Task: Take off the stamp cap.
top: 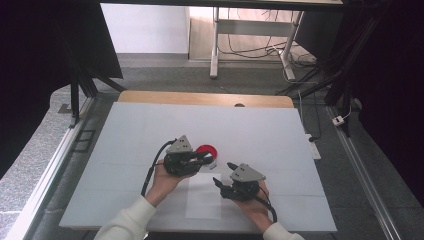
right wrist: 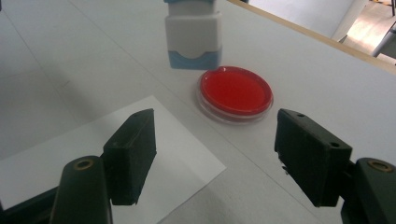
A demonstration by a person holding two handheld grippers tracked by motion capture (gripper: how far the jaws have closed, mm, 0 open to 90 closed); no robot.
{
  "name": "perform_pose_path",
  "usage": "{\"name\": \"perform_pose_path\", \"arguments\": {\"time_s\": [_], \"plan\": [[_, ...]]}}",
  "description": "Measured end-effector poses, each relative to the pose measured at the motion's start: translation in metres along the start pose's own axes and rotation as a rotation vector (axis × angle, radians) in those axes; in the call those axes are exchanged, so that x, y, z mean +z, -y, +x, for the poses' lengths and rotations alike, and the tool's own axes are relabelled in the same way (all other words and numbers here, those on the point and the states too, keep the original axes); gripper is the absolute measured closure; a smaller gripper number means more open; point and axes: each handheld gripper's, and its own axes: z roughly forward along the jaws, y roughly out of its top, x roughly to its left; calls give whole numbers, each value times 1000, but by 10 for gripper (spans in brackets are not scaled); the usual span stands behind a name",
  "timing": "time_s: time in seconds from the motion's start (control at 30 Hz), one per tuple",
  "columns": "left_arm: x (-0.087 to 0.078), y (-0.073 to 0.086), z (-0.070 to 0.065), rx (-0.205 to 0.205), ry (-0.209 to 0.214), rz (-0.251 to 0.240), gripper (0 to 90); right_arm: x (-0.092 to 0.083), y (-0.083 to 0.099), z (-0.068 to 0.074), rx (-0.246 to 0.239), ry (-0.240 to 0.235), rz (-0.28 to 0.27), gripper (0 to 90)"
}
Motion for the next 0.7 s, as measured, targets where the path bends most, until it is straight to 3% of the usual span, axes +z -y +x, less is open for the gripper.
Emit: {"name": "perform_pose_path", "arguments": {"time_s": [0.3,0.7], "plan": [[4,0,0,-7,6,-2,750,5,-5,1,5,11,1,311],[6,1,0,-10,5,-4,750,11,-12,8,-31,32,-11,381]]}}
